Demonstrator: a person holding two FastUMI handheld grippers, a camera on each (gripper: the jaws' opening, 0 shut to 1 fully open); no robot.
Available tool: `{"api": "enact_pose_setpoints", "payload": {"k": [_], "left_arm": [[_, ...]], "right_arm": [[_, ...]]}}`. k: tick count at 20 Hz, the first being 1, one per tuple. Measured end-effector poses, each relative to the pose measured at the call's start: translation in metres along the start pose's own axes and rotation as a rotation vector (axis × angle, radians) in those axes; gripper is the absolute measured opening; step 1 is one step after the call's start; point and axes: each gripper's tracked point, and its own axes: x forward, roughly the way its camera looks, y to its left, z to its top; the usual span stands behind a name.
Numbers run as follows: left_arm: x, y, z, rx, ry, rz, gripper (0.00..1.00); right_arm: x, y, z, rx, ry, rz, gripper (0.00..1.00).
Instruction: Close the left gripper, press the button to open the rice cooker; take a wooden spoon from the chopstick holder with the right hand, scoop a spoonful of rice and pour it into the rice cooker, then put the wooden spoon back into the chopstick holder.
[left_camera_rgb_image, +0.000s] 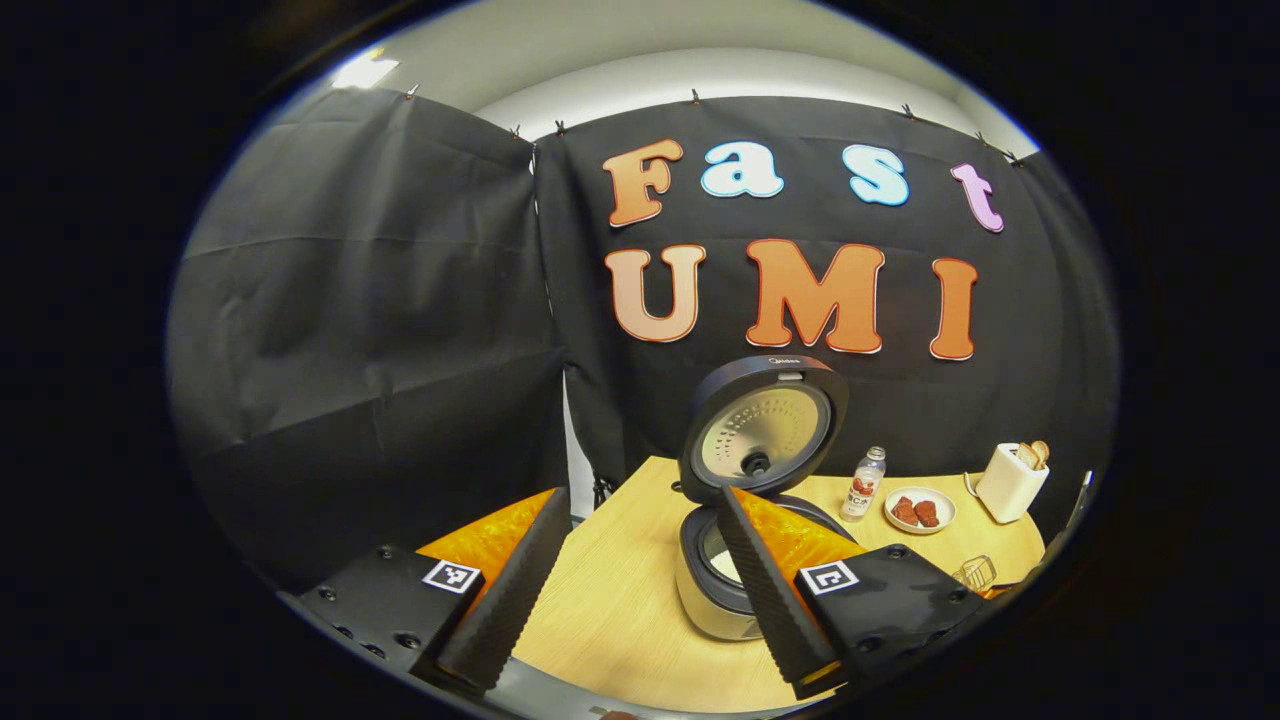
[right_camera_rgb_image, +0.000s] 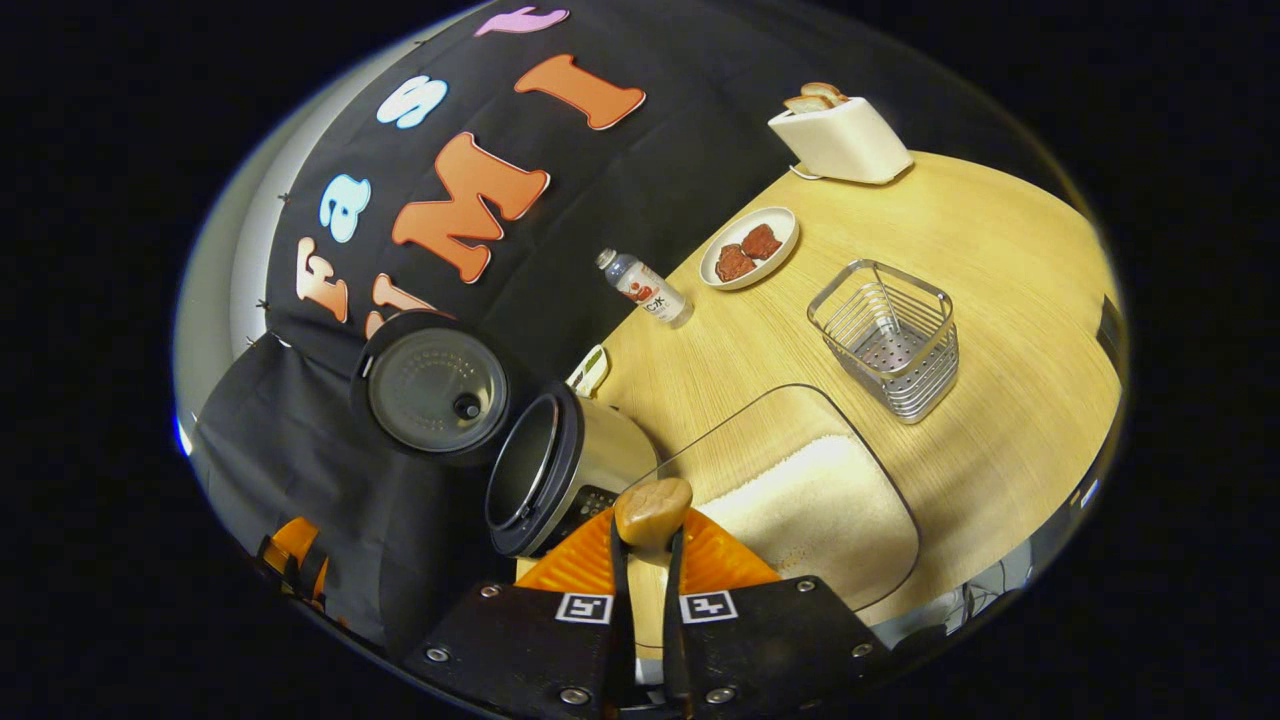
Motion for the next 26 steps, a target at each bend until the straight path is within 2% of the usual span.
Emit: {"api": "enact_pose_setpoints", "payload": {"k": [5,9,16,21,26], "left_arm": [[-0.002,0.003,0.009,-0.006,-0.021,0.003,1.00],[-0.001,0.005,0.016,-0.021,-0.029,-0.002,1.00],[-0.002,-0.003,0.012,-0.026,-0.022,-0.023,1.00],[-0.003,-0.009,0.007,-0.041,-0.002,-0.056,1.00],[-0.006,-0.016,0.002,-0.047,0.005,-0.078,1.00]], "right_arm": [[-0.017,-0.014,0.028,0.197,-0.015,0.025,0.10],[-0.027,-0.016,0.046,0.237,-0.053,0.037,0.10],[-0.048,0.012,0.066,0.362,-0.052,0.114,0.10],[-0.053,0.042,0.081,0.372,-0.045,0.156,0.10],[-0.047,0.085,0.091,0.377,-0.034,0.230,0.10]]}}
